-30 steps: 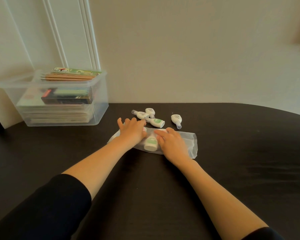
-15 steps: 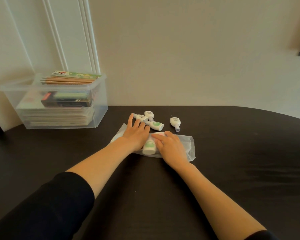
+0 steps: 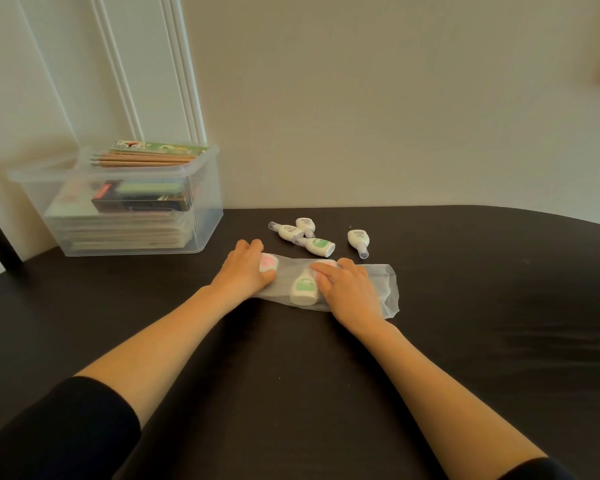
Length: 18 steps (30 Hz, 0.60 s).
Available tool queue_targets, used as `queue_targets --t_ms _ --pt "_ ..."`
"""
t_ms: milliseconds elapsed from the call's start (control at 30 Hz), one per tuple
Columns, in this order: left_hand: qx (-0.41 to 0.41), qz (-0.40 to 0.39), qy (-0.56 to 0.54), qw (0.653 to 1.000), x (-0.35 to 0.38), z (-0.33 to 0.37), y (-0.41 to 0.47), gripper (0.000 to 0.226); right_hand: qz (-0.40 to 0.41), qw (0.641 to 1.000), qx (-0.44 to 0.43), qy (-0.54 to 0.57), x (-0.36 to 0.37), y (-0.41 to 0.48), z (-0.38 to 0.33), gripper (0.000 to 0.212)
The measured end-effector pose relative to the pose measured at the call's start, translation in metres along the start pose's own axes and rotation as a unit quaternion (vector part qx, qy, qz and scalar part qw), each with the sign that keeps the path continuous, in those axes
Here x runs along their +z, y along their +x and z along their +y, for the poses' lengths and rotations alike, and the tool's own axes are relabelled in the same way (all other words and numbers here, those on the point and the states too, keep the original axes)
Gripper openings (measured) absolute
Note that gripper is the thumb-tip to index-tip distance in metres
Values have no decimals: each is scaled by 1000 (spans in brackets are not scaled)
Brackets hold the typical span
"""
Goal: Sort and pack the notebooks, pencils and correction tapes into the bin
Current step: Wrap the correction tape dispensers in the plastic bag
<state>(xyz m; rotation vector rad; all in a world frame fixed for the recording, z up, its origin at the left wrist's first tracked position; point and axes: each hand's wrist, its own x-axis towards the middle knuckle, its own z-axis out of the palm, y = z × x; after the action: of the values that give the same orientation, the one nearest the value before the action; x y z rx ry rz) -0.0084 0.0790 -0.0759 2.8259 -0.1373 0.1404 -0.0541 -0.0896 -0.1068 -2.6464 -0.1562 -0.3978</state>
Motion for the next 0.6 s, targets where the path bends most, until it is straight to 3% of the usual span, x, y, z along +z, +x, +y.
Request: queue_targets --t_ms 167,233,367,467,600 --pt "22 23 37 999 2 5 -2 28 -8 1000 -3 10 1 1 1 36" --pt "31 50 60 996 2 11 -3 32 -22 995 24 99 -1 3 3 35" --pt "68 38 -67 995 1 37 -13 35 5 974 71 217 -7 3 5 33" --pt "72 -25 -45 996 10 55 -21 44 -10 982 67 177 -9 2 4 35" --pt "63 -21 10 998 16 63 -19 41 -43 994 26 97 -7 -1 5 43"
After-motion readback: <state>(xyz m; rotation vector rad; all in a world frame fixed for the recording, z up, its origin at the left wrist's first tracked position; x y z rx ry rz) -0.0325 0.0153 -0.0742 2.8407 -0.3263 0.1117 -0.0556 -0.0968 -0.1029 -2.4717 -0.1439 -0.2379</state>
